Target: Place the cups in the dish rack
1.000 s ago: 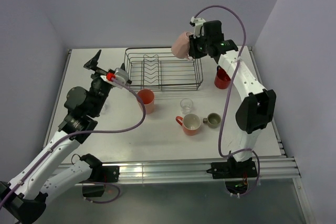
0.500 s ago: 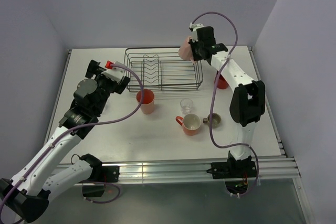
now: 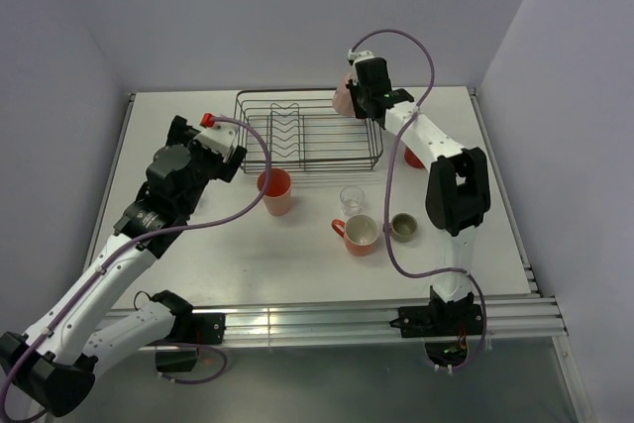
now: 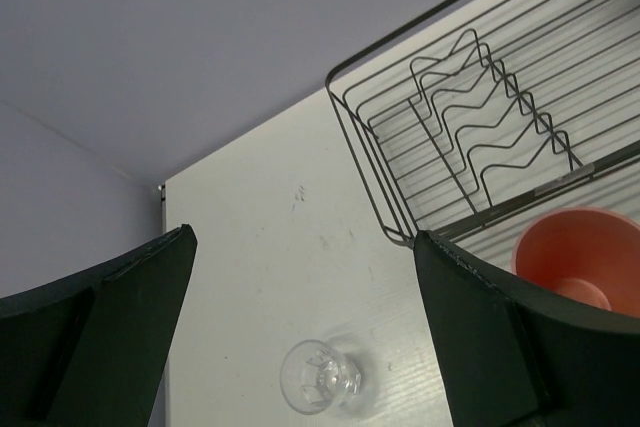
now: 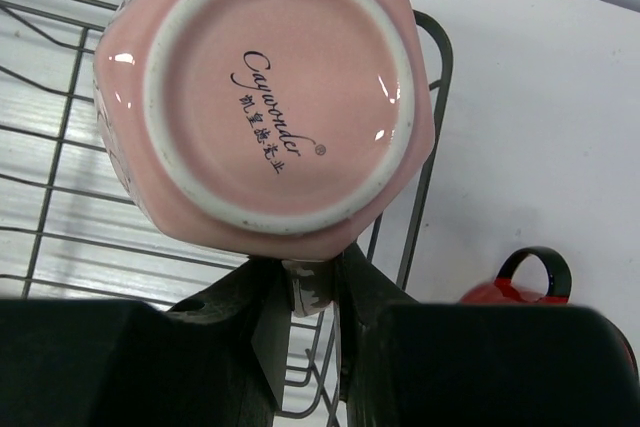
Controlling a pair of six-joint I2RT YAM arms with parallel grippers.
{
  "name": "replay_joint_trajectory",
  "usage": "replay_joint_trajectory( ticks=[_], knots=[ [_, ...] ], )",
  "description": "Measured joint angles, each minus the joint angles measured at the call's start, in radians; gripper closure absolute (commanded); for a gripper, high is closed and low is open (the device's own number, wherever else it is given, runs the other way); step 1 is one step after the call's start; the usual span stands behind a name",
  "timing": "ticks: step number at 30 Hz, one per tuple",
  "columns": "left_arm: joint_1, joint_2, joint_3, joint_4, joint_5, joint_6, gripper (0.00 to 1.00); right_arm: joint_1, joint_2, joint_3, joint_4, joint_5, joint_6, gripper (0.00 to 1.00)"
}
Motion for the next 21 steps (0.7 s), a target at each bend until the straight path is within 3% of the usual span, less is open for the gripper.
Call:
replay_joint_trajectory(
  ticks=[21],
  knots=[
    [0.001,0.061,0.034,-0.11,0.001,-0.029,0.01,0.012,0.081,-0.026,0.035,0.131,0.09,1.0]
  ],
)
